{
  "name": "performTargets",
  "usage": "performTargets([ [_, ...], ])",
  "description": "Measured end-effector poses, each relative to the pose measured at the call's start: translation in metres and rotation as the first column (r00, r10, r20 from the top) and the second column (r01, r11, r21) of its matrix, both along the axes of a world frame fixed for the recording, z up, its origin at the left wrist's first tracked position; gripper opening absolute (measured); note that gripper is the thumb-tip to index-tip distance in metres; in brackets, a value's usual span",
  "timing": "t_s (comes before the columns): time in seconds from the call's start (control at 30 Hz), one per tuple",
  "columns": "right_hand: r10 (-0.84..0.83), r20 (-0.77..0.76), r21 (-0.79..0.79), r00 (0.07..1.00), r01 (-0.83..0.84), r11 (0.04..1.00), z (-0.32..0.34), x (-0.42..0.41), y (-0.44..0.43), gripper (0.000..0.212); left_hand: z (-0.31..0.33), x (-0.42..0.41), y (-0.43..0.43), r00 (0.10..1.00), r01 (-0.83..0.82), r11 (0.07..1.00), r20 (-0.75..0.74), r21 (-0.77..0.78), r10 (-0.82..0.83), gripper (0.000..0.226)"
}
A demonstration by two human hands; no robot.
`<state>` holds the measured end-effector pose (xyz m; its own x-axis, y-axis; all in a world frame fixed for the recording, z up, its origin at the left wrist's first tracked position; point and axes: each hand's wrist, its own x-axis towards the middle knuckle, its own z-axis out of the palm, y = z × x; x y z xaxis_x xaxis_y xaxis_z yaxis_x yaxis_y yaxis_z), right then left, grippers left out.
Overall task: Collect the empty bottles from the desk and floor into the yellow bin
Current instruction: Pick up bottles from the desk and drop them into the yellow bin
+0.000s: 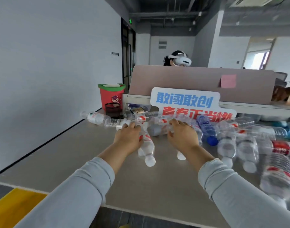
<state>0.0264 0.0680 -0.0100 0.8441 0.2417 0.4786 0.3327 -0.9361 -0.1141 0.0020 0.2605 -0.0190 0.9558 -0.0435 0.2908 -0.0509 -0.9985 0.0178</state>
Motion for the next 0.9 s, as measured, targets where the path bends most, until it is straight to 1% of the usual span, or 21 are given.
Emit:
performTargets([
  [0.1, -0.054, 0.018, -0.01, 0.998, 0.055, 0.998, -0.003, -0.006, -0.026, 0.033, -0.001, 0.01, -0.028, 0.992, -0.042, 0.998, -0.117, -0.053, 0.036, 0.053],
  [0.2, -0.093, 0.023, -0.023, 0.995, 0.094, 0.995, -0.007, -0.01, -0.041, 0.033, -0.011, 0.025, -0.04, 0.966, -0.14, 0.984, -0.232, -0.11, 0.111, 0.065],
  [0.27, -0.097, 0.014, -0.013, 0.995, 0.097, 0.995, -0.011, -0.011, -0.048, 0.033, -0.018, 0.033, -0.042, 0.954, -0.189, 0.97, -0.262, -0.151, 0.145, 0.072],
  [0.37, -0.098, 0.006, 0.001, 0.995, 0.098, 0.995, -0.015, -0.012, -0.055, 0.035, -0.024, 0.035, -0.048, 0.944, -0.218, 0.951, -0.294, -0.219, 0.149, 0.078],
  [0.5, -0.109, -0.026, -0.005, 0.994, 0.109, 0.994, -0.021, -0.011, -0.058, 0.038, -0.026, 0.031, -0.055, 0.928, -0.247, 0.94, -0.336, -0.235, 0.16, 0.074],
  [0.57, -0.117, -0.052, -0.012, 0.992, 0.117, 0.993, -0.024, -0.008, -0.057, 0.039, -0.024, 0.029, -0.056, 0.936, -0.24, 0.941, -0.312, -0.24, 0.159, 0.069],
  [0.6, -0.116, -0.061, -0.013, 0.991, 0.116, 0.993, -0.025, -0.006, -0.056, 0.04, -0.023, 0.028, -0.056, 0.948, -0.224, 0.946, -0.277, -0.235, 0.155, 0.067],
  [0.73, -0.124, -0.067, 0.007, 0.99, 0.125, 0.992, -0.027, 0.006, -0.049, 0.044, -0.012, 0.025, -0.049, 0.993, -0.101, 0.979, -0.083, -0.176, 0.088, 0.067],
  [0.8, -0.179, -0.106, 0.039, 0.978, 0.184, 0.982, -0.027, 0.016, -0.042, 0.053, -0.006, 0.023, -0.045, 0.998, -0.067, 0.989, -0.029, -0.135, 0.063, 0.069],
  [0.9, -0.267, -0.23, 0.094, 0.936, 0.294, 0.951, -0.03, 0.03, -0.034, 0.075, -0.002, 0.022, -0.037, 0.998, -0.05, 0.992, 0.02, -0.117, 0.053, 0.065],
])
